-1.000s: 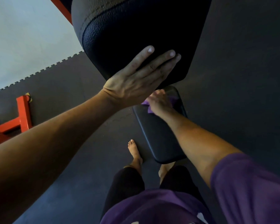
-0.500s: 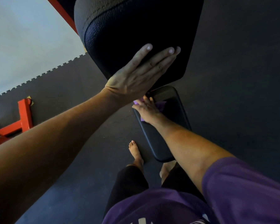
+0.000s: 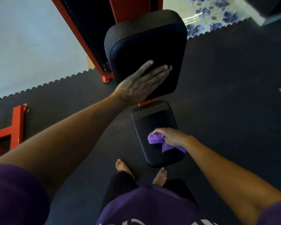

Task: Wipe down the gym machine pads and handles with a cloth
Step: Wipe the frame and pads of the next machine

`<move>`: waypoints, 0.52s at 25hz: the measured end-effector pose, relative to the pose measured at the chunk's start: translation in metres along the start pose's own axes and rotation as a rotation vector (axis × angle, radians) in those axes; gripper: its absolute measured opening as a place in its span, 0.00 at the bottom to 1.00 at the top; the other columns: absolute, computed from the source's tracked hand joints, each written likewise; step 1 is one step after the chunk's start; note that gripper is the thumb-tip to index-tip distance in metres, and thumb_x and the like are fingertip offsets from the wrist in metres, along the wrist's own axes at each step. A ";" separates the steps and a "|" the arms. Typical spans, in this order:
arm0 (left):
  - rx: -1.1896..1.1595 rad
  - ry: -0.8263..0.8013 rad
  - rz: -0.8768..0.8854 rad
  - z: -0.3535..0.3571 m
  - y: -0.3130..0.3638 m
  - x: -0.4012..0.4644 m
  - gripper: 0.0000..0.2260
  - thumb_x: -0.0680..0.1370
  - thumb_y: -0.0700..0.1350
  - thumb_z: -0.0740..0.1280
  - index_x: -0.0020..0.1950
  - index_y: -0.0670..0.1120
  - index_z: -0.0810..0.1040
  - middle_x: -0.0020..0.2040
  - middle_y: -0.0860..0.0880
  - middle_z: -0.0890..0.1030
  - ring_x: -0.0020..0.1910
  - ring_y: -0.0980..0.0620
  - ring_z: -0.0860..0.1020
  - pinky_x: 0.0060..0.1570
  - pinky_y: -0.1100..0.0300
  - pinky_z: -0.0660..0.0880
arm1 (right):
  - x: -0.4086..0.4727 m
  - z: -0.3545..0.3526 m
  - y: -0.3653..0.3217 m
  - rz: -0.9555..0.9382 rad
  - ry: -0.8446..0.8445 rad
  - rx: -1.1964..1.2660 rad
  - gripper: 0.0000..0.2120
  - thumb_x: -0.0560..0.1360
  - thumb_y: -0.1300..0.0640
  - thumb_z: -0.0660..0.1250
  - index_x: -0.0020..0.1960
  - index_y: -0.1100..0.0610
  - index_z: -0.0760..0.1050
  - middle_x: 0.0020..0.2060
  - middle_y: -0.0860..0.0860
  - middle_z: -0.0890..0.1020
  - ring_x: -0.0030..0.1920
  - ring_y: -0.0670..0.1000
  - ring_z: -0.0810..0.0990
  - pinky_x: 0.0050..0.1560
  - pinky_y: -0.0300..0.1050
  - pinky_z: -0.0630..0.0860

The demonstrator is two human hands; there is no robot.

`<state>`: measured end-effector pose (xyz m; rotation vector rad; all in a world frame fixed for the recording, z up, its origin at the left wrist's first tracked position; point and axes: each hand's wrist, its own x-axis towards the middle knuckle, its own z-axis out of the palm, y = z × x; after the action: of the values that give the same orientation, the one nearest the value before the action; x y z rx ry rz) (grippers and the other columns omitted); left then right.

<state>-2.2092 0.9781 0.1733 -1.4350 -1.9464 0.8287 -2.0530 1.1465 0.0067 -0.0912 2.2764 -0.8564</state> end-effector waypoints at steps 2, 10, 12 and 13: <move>-0.147 -0.049 -0.019 -0.008 -0.004 -0.004 0.28 0.85 0.45 0.50 0.85 0.43 0.48 0.85 0.45 0.50 0.84 0.48 0.50 0.81 0.44 0.47 | -0.015 -0.005 -0.007 0.029 0.077 0.040 0.28 0.79 0.68 0.58 0.72 0.42 0.68 0.70 0.44 0.70 0.64 0.51 0.74 0.57 0.45 0.70; -0.692 -0.170 -0.297 -0.026 0.042 -0.138 0.25 0.83 0.48 0.56 0.82 0.46 0.64 0.80 0.42 0.66 0.80 0.44 0.64 0.81 0.46 0.41 | -0.047 0.037 -0.061 -0.091 0.177 0.066 0.31 0.79 0.63 0.63 0.69 0.31 0.63 0.71 0.45 0.68 0.69 0.47 0.71 0.71 0.50 0.69; -0.773 -0.304 -0.465 -0.032 0.053 -0.198 0.27 0.84 0.49 0.62 0.82 0.49 0.62 0.80 0.45 0.66 0.80 0.46 0.63 0.81 0.44 0.42 | -0.043 0.050 -0.092 -0.112 0.200 0.082 0.28 0.79 0.63 0.63 0.74 0.41 0.64 0.71 0.44 0.67 0.68 0.44 0.68 0.69 0.43 0.68; -0.800 -0.361 -0.567 -0.038 0.057 -0.230 0.27 0.84 0.49 0.63 0.82 0.50 0.62 0.80 0.46 0.66 0.80 0.47 0.63 0.81 0.43 0.41 | -0.039 0.057 -0.109 -0.131 0.206 0.079 0.27 0.79 0.63 0.64 0.74 0.44 0.65 0.71 0.45 0.67 0.68 0.44 0.69 0.68 0.41 0.68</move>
<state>-2.0867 0.7753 0.1341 -1.0187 -2.9647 0.0156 -2.0052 1.0412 0.0646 -0.1219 2.4454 -1.0666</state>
